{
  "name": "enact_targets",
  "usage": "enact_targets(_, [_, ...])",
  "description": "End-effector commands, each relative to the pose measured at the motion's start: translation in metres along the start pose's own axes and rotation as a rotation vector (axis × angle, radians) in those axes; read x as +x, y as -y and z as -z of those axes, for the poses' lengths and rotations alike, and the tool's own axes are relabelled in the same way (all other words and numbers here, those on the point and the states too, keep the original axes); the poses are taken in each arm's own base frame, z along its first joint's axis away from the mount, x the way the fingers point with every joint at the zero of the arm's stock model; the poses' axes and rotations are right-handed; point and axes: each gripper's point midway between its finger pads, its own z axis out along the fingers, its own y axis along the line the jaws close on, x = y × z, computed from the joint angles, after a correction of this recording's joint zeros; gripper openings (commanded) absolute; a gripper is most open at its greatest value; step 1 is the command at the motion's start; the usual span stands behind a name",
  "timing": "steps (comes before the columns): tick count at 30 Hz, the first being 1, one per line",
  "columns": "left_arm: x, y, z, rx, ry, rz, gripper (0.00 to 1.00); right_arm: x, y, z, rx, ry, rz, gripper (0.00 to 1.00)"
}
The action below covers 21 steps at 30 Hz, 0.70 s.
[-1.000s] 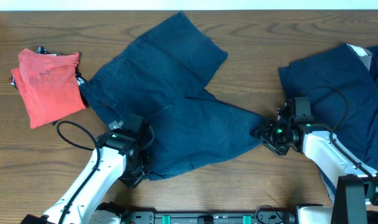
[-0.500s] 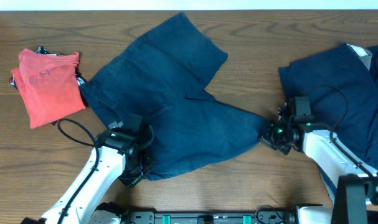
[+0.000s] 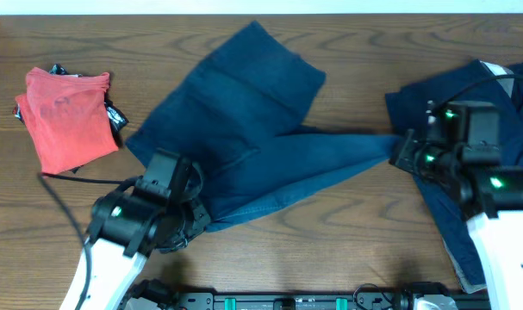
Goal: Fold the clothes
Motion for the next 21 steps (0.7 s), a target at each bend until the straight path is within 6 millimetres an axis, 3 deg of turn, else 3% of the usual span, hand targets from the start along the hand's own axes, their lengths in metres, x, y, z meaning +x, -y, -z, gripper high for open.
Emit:
enact_targets(1, [0.001, 0.007, 0.025, 0.055, 0.072, -0.08, 0.06, -0.028, 0.012, 0.038, 0.101, 0.173, 0.048, 0.01])
enact_targets(8, [0.018, 0.015, 0.051, 0.163, 0.115, -0.162, 0.06, -0.051, 0.013, 0.085, 0.172, 0.324, 0.134, 0.01])
enact_targets(11, [0.009, 0.011, 0.052, 0.139, 0.167, -0.146, 0.06, -0.065, 0.004, 0.092, 0.159, 0.366, 0.186, 0.01])
enact_targets(15, [-0.015, 0.007, 0.053, 0.088, 0.282, -0.069, 0.06, -0.079, -0.014, 0.078, 0.097, 0.368, 0.275, 0.01])
enact_targets(21, [-0.047, 0.009, 0.048, 0.032, 0.401, 0.121, 0.06, -0.099, -0.031, 0.032, 0.036, 0.319, 0.362, 0.01])
